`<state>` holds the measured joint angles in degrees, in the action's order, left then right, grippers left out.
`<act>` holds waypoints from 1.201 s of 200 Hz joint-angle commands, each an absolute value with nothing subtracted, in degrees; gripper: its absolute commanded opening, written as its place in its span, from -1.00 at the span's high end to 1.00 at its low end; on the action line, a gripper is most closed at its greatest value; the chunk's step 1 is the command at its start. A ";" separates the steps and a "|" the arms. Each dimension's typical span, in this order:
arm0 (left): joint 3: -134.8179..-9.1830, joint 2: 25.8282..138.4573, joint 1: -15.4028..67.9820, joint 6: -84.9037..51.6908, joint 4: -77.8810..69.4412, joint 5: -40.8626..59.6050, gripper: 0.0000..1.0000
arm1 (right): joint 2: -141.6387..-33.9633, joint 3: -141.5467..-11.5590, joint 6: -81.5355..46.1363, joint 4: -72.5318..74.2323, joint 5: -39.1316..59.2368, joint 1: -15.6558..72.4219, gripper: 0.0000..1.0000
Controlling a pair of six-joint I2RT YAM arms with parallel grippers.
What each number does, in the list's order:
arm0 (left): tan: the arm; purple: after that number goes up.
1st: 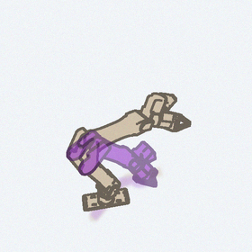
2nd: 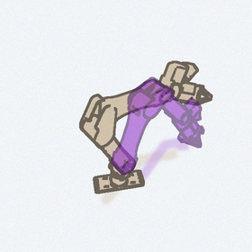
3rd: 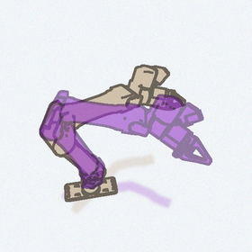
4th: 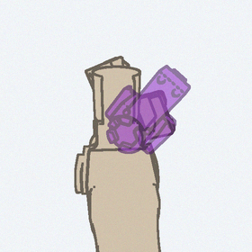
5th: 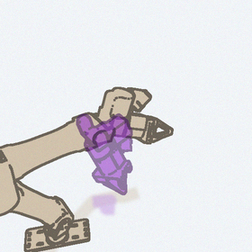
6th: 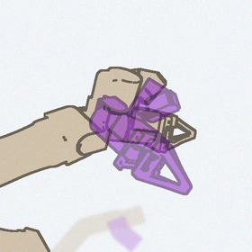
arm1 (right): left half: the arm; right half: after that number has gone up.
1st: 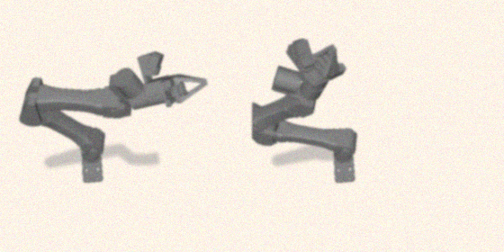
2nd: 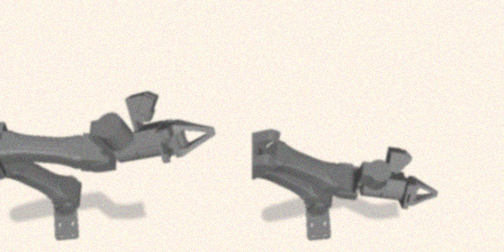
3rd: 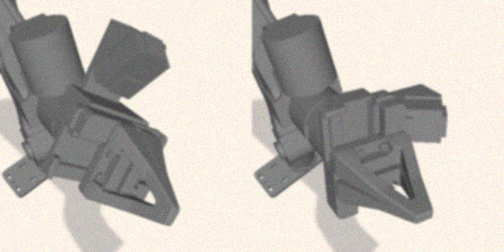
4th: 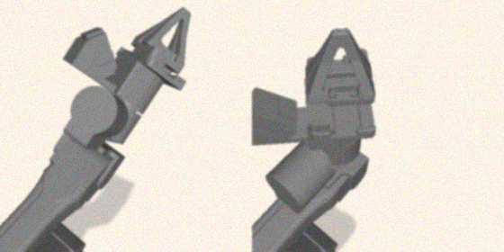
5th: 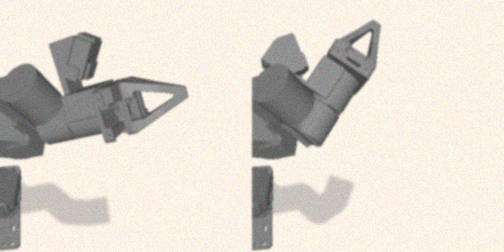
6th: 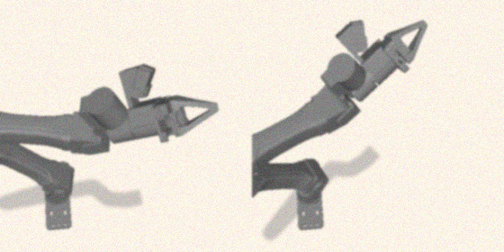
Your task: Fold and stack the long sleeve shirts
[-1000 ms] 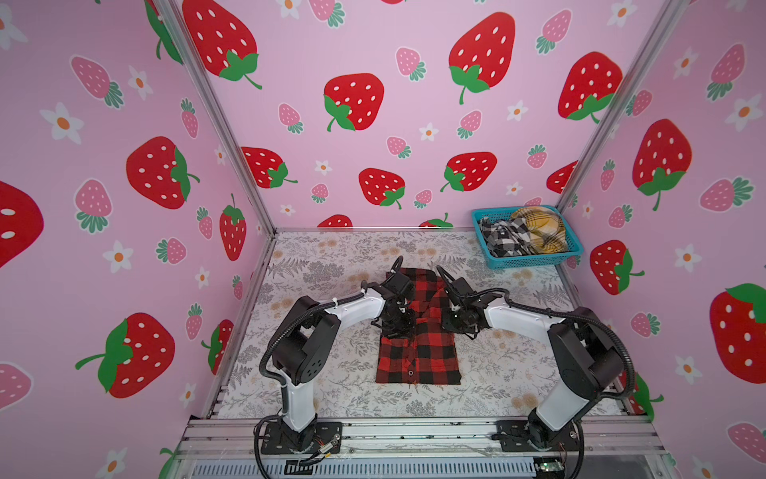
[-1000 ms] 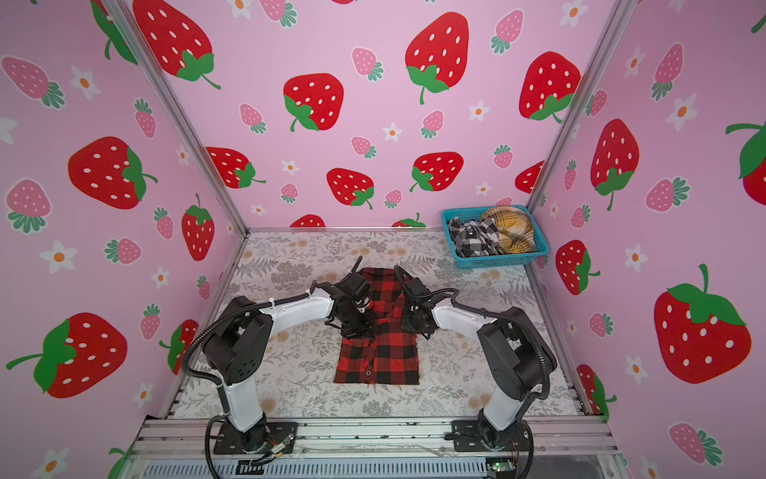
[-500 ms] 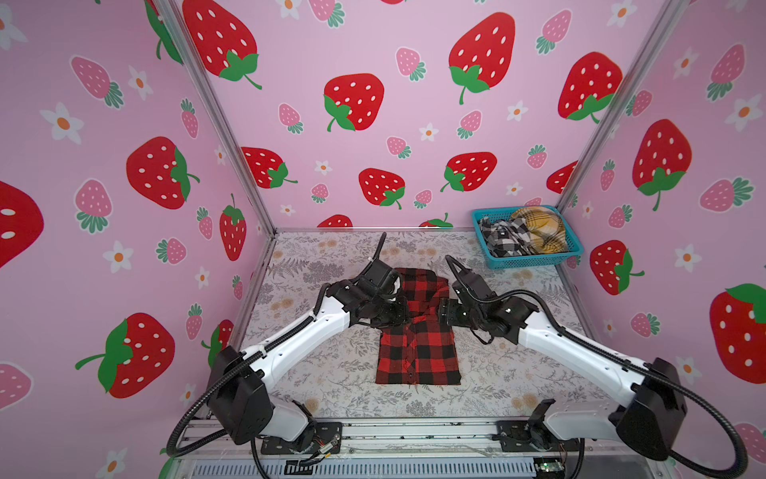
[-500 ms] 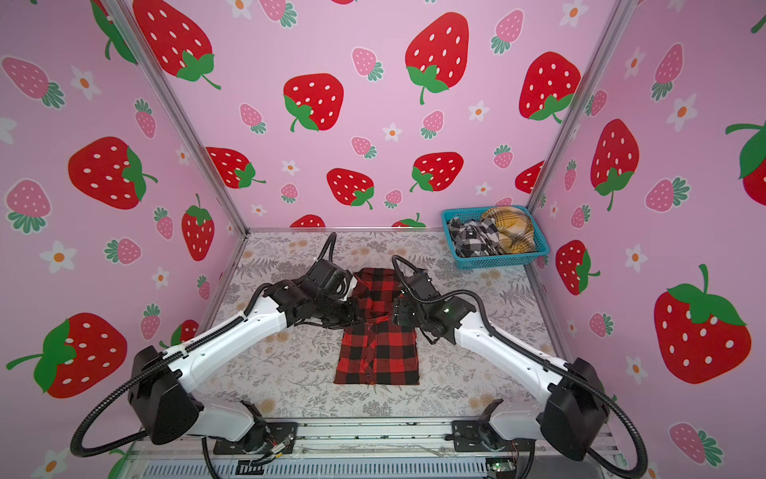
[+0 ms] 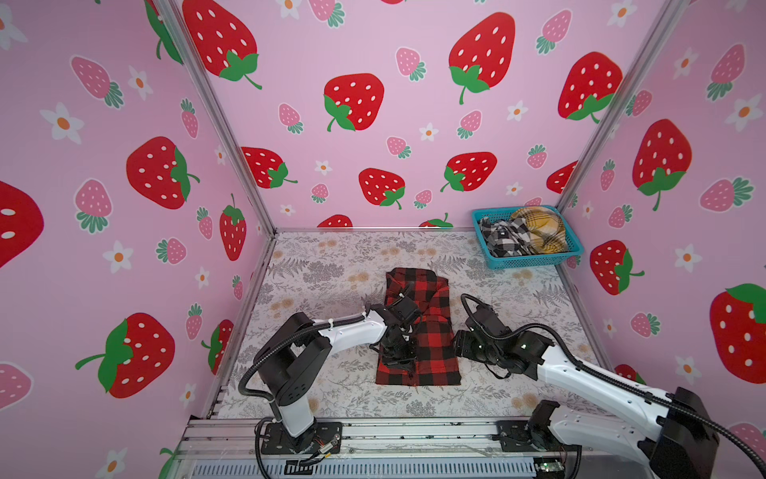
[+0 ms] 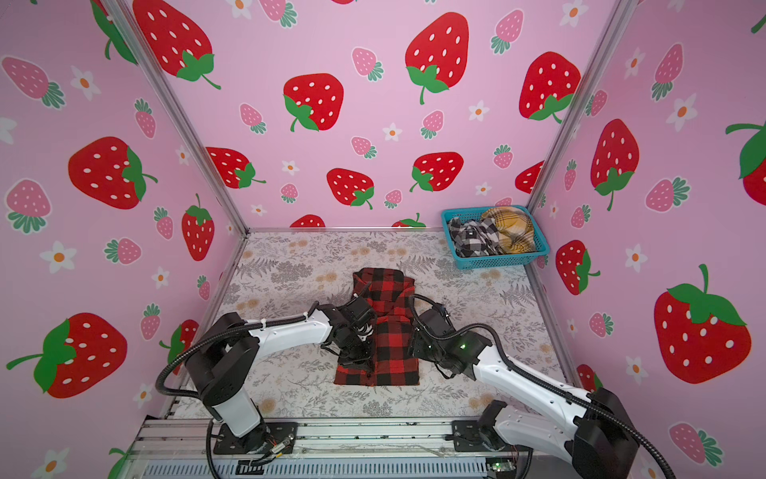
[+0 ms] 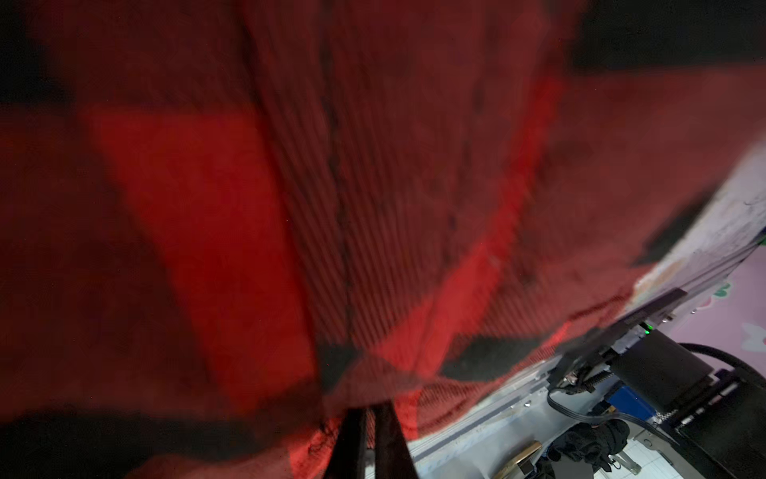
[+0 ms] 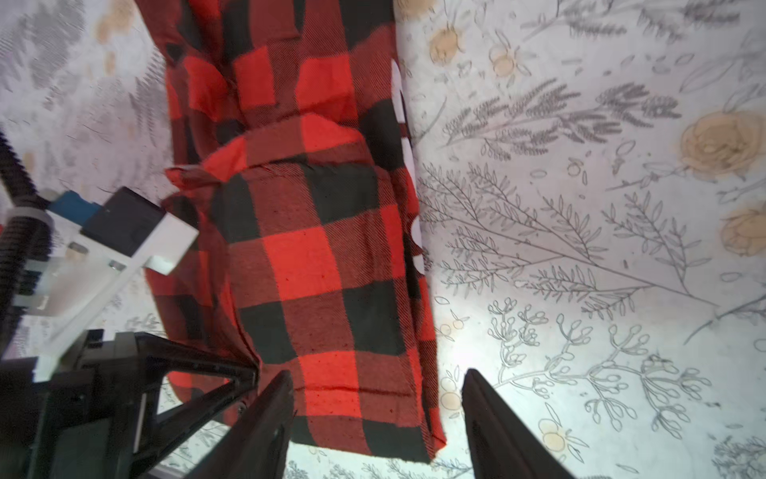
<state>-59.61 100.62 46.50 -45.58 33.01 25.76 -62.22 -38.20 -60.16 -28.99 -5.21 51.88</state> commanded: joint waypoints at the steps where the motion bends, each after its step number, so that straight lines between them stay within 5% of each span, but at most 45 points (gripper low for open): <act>1: -60.77 97.72 46.47 -46.49 33.08 25.57 0.77 | -62.46 -36.01 -60.56 -29.94 -0.91 52.13 -0.29; 41: -62.94 80.75 46.32 -42.32 41.81 13.82 0.12 | -63.09 -34.45 -60.17 -30.42 1.27 51.95 -0.26; 59: -60.42 73.98 43.78 -41.35 46.22 11.99 -0.03 | -62.74 -32.25 -60.97 -29.36 2.80 51.89 -0.24; 122: -40.62 55.85 23.44 -40.55 49.18 25.35 -0.28 | -58.69 -29.62 -61.57 -29.17 4.17 51.08 -0.25; 240: -33.86 67.28 23.53 -45.52 37.26 32.69 -0.27 | -61.46 -27.04 -62.90 -23.59 9.28 50.89 -0.26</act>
